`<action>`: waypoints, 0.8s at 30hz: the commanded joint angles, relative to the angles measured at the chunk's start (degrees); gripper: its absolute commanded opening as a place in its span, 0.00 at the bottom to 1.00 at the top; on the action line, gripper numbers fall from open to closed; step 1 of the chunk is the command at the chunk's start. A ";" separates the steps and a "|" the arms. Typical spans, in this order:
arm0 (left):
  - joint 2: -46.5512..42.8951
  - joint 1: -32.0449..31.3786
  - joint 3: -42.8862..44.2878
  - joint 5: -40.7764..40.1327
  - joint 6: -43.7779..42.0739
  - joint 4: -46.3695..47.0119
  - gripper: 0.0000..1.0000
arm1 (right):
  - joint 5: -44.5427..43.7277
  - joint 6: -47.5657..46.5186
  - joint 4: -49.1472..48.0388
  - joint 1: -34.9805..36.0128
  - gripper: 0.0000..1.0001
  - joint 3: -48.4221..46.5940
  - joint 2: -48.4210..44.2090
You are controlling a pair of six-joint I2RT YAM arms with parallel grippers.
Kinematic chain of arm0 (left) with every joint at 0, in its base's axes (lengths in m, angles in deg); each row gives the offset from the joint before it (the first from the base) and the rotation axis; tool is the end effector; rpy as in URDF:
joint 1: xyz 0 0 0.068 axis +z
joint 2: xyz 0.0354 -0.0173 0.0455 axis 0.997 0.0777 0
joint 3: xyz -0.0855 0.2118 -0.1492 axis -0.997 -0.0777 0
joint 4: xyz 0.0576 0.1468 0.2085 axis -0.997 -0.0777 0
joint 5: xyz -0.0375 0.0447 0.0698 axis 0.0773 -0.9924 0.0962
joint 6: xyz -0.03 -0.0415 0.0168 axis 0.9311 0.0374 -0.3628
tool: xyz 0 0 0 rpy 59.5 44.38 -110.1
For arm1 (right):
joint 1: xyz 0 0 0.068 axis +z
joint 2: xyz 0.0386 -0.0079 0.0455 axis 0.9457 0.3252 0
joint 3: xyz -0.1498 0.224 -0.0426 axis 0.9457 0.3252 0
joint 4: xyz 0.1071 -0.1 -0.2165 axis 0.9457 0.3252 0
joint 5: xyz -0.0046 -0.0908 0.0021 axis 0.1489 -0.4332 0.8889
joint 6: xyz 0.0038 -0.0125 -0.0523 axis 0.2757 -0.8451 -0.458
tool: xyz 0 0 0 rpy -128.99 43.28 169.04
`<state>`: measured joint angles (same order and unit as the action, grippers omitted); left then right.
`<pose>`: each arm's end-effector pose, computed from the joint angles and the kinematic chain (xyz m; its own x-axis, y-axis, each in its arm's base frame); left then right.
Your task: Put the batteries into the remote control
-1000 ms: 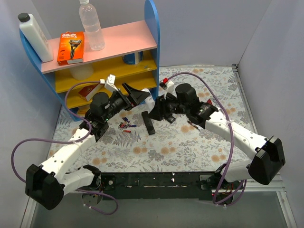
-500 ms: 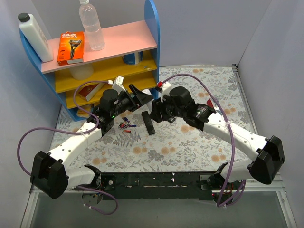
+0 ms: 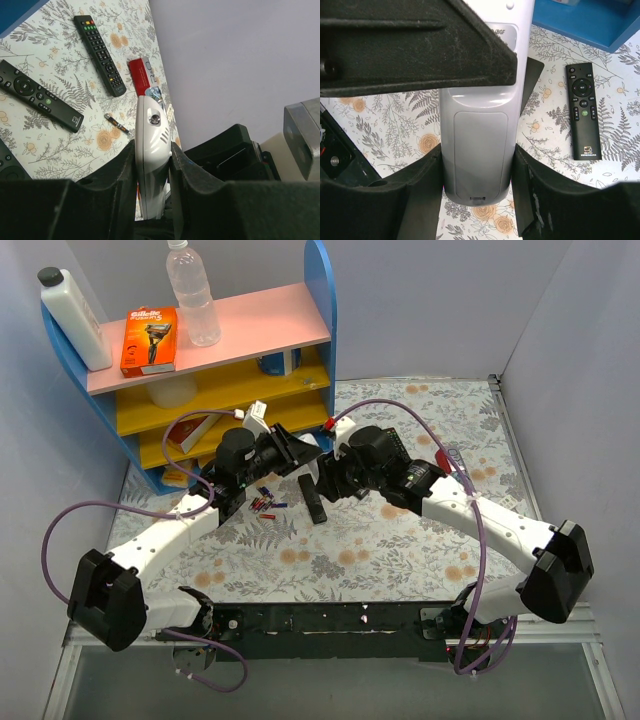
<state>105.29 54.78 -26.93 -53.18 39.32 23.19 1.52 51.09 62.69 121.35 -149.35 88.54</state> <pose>0.2432 -0.1557 0.3027 -0.7002 -0.7024 0.1280 -0.2487 0.0720 -0.9659 0.2031 0.2456 0.3269 -0.4652 -0.2360 -0.8532 -0.6952 0.6940 0.1871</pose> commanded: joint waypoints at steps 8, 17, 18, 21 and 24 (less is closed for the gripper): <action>-0.75 0.79 -2.03 1.69 0.51 -0.41 0.00 | 0.43 -7.91 -10.90 0.39 0.71 2.31 -11.22; -2.78 3.25 -4.15 9.07 -1.07 0.65 0.00 | 6.05 -27.33 -10.29 0.30 0.81 10.83 -21.24; -2.78 3.25 -3.88 10.38 -1.25 0.47 0.00 | 7.10 -30.13 -10.73 0.30 0.81 11.80 -21.95; -2.78 3.25 -3.18 11.71 -1.86 -0.84 0.00 | 11.15 -34.02 -10.74 0.30 0.78 14.61 -24.15; -2.78 3.25 -2.48 12.77 -1.95 -2.78 0.00 | 13.17 -37.71 -8.54 0.30 0.74 15.32 -24.33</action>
<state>104.68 57.84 -31.46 -44.00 38.64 22.16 9.82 21.75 53.53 121.39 -134.77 65.44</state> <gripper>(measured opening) 0.243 0.764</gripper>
